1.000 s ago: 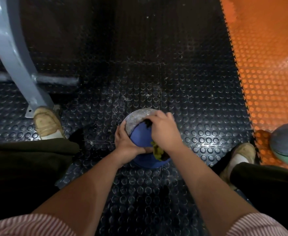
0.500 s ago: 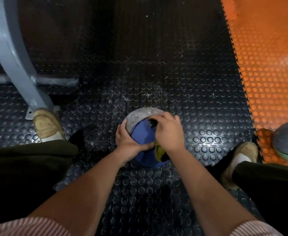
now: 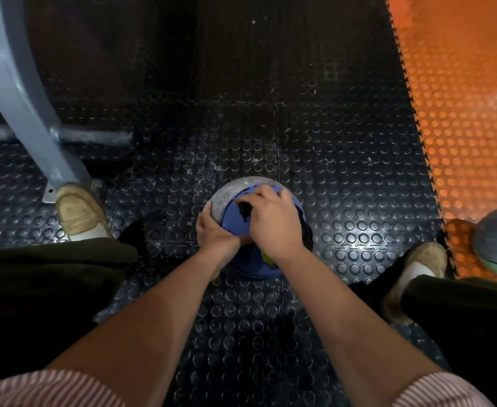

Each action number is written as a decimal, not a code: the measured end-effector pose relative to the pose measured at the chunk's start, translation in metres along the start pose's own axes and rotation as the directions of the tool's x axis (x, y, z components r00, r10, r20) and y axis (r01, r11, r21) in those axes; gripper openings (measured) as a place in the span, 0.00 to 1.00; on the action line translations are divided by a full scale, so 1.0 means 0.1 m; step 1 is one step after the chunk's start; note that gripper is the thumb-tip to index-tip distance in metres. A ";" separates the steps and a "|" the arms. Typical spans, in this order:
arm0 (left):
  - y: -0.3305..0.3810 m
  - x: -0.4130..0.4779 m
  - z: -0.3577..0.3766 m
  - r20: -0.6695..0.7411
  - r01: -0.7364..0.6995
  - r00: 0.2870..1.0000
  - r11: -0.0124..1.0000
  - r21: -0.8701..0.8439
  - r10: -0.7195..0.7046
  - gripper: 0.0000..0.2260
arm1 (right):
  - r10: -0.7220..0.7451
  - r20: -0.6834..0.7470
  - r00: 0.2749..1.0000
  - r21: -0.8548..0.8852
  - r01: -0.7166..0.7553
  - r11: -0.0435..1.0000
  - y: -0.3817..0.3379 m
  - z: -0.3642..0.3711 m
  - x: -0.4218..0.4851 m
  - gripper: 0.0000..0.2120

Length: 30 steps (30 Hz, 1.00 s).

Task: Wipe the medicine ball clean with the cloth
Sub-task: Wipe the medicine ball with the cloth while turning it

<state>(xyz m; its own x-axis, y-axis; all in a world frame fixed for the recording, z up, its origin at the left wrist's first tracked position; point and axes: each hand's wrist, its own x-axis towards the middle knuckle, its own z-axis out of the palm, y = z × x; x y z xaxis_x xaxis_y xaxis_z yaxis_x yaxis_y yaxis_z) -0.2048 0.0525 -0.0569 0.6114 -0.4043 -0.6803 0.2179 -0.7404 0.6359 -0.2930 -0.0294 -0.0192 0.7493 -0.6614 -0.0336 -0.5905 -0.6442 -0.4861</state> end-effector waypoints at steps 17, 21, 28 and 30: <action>0.16 -0.13 0.11 -0.057 0.084 0.994 0.989 -0.121 -0.091 0.57 | 0.564 -0.159 0.810 0.328 -0.495 0.805 0.28 0.10 -0.21 0.18; 0.03 -0.30 0.23 -0.071 0.118 0.988 0.963 -0.243 -0.139 0.46 | 0.487 -0.121 0.865 0.285 -0.440 0.852 0.38 -0.01 -0.22 0.18; 0.08 -0.54 0.40 0.037 0.202 0.978 0.886 -0.417 -0.206 0.30 | 0.587 -0.009 0.809 0.279 -0.562 0.779 0.49 -0.22 -0.14 0.14; 0.06 -0.56 0.38 -0.041 0.176 0.977 0.902 -0.394 -0.209 0.18 | 0.586 0.013 0.810 0.304 -0.561 0.770 0.52 -0.26 -0.10 0.17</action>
<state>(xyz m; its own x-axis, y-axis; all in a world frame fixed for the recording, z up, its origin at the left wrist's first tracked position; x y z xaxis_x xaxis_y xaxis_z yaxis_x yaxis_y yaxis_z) -0.2667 0.0504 -0.0292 0.5830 -0.2184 -0.7825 0.6039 -0.5279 0.5972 -0.3386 -0.0662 -0.0218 0.2650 -0.9084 -0.3235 -0.7840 -0.0077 -0.6207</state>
